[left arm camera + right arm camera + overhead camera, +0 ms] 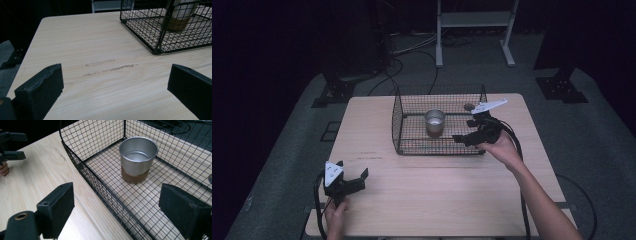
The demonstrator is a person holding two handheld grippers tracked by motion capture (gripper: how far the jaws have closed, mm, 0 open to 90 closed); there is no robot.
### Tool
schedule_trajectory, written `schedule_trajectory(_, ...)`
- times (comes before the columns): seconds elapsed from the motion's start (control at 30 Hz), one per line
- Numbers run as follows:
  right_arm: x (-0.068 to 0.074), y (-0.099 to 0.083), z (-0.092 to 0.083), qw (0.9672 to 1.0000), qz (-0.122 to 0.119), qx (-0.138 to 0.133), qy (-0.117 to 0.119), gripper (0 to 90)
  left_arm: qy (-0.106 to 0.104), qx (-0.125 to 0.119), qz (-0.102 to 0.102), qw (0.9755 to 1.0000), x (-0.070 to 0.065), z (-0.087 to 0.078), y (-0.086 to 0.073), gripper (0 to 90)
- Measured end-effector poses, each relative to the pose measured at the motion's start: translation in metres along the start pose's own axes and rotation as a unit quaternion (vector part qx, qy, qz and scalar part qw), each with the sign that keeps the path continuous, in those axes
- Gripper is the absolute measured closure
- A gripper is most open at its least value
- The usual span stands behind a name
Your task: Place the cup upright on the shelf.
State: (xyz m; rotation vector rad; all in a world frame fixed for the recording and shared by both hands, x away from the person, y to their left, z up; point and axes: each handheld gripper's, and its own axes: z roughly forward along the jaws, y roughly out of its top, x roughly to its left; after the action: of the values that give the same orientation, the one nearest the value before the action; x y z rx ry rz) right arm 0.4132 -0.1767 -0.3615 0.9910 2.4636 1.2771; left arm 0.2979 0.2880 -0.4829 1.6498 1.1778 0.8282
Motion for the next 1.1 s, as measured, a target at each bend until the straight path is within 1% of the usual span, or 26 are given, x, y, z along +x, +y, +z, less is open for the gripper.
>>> schedule_trajectory(0.5,-0.002,-0.025,-0.012,0.9999,0.014,0.0,0.0,12.5,0.001,0.001,0.002,1.0,0.0,0.0,0.0,0.0)
schedule_trajectory(0.67,-0.001,-0.031,-0.016,0.9999,0.013,-0.002,0.0,12.6,0.001,0.001,0.001,1.0,-0.001,0.0,0.0,0.0)
schedule_trajectory(0.83,0.0,-0.042,-0.018,0.9999,0.011,-0.002,-0.002,12.5,0.001,0.002,0.003,1.0,0.0,0.0,0.0,0.0)
schedule_trajectory(0.97,0.001,-0.049,-0.019,0.9999,0.015,0.002,0.0,12.6,0.002,0.002,0.004,1.0,-0.001,0.0,0.0,0.0)
schedule_trajectory(1.03,0.001,-0.052,-0.02,0.9998,0.018,-0.001,0.001,12.6,0.002,0.004,0.004,1.0,-0.001,0.0,0.0,0.0)
schedule_trajectory(1.1,0.002,-0.055,-0.022,0.9999,0.015,-0.003,0.001,12.6,0.002,0.004,0.004,1.0,-0.001,0.0,0.0,0.0)
